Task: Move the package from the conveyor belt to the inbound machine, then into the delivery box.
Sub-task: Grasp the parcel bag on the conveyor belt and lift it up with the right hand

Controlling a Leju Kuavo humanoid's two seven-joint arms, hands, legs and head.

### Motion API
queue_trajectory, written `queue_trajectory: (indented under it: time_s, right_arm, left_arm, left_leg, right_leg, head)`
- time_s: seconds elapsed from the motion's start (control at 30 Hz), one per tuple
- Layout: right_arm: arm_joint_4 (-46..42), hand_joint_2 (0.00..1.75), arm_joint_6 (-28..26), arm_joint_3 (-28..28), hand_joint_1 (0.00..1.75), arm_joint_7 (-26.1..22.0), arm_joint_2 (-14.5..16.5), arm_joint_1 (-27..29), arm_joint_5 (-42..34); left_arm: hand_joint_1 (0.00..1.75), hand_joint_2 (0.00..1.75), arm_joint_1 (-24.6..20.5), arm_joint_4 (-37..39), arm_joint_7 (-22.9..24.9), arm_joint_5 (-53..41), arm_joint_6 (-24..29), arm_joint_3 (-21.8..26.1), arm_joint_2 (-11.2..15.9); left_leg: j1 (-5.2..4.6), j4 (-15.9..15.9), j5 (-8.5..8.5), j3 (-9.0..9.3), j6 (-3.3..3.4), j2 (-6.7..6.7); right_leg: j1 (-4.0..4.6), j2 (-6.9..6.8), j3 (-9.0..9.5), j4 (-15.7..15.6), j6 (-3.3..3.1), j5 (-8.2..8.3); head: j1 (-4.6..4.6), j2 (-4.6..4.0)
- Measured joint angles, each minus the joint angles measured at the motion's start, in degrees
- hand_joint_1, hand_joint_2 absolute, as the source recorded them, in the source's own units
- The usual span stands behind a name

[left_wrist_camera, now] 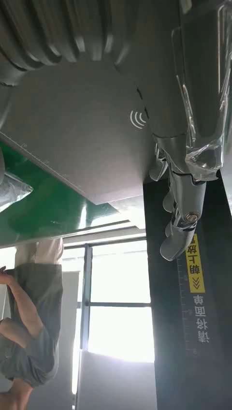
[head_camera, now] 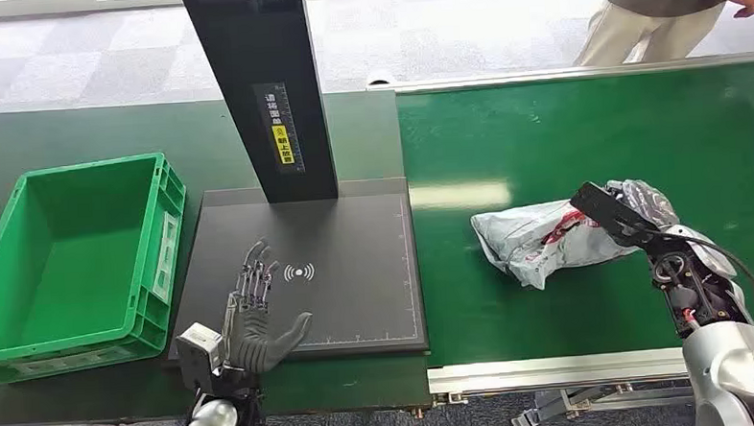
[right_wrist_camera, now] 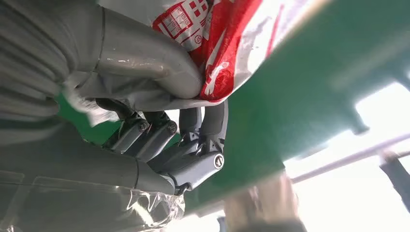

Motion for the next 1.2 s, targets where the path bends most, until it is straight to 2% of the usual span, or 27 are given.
queue_trajectory:
  time_s: [0.07, 0.27, 0.37, 0.43, 0.53, 0.67, 1.03, 1.2]
  right_arm:
    - [-1.16, 1.75, -2.15, -0.21, 1.75, -1.71, 0.25, 0.37, -1.13]
    - [-10.73, 1.75, -15.03, -1.60, 1.75, -11.52, 2.12, 5.45, -5.81]
    - [-18.67, 1.75, -27.54, 0.89, 1.75, -15.74, 4.28, 11.67, 2.91]
    - [-22.45, 1.75, -31.39, 3.90, 1.75, -16.19, 6.33, 15.42, 11.17]
    - [-24.89, 1.75, -32.01, 8.00, 1.75, -16.49, 9.02, 18.47, 17.33]
    - [-25.61, 1.75, -32.14, 11.54, 1.75, -17.42, 10.33, 19.33, 17.60]
    - [-25.79, 1.75, -32.32, 17.41, 1.75, -17.88, 10.59, 19.33, 14.53]
    - [-26.38, 1.75, -32.30, 22.51, 1.75, -14.12, 9.33, 18.35, 10.94]
  left_arm:
    - [0.00, 1.75, -0.03, 0.00, -0.04, -0.06, -0.12, -0.01, -0.03]
    - [0.00, 1.75, -0.90, 0.42, -0.81, -0.41, -0.99, -0.20, -0.09]
    - [0.00, 1.75, -2.28, 2.42, -1.01, -1.37, -2.79, -0.79, -0.50]
    - [0.00, 1.75, -3.81, 4.36, -1.08, -1.68, -3.33, -1.40, -0.98]
    - [0.00, 1.75, -6.03, 6.92, -1.15, -0.77, -3.73, -2.45, -1.54]
    - [0.00, 1.75, -6.82, 8.51, -1.20, 0.16, -3.19, -3.28, -1.51]
    - [0.00, 1.75, -6.83, 9.72, -1.23, 2.06, -2.80, -4.69, -0.74]
    - [0.00, 1.75, -5.75, 8.62, -1.32, 4.48, -2.31, -5.75, 0.82]
  left_leg:
    - [0.00, 0.00, 0.00, 0.00, 0.00, -0.01]
    - [0.01, -0.01, 0.00, 0.00, 0.00, -0.04]
    - [0.06, -0.02, -0.02, 0.01, -0.01, -0.06]
    - [0.06, -0.03, -0.04, 0.02, -0.02, 0.08]
    - [0.06, -0.04, 0.00, 0.01, -0.04, 0.05]
    - [0.06, -0.03, 0.04, 0.01, -0.05, 0.05]
    - [0.03, -0.02, 0.03, -0.01, -0.04, 0.05]
    - [0.05, -0.02, 0.04, 0.01, -0.05, 0.04]
  right_leg:
    - [0.00, 0.00, 0.00, 0.00, 0.00, 0.00]
    - [0.02, -0.03, 0.00, 0.00, 0.00, -0.01]
    - [0.07, -0.04, 0.01, 0.00, -0.02, -0.03]
    - [0.08, 0.08, -0.01, 0.00, -0.03, -0.02]
    - [0.07, 0.05, -0.03, 0.00, -0.04, -0.02]
    - [0.06, 0.02, -0.02, 0.01, -0.04, 0.00]
    - [0.03, 0.03, -0.03, 0.01, -0.03, 0.00]
    - [0.05, 0.02, -0.03, 0.01, -0.04, 0.00]
  head:
    - [0.00, 0.00]
    - [0.01, -0.01]
    - [0.02, -0.01]
    - [-0.02, -0.01]
    - [-0.01, 0.01]
    - [0.01, 0.01]
    - [0.00, 0.00]
    - [0.00, 0.00]
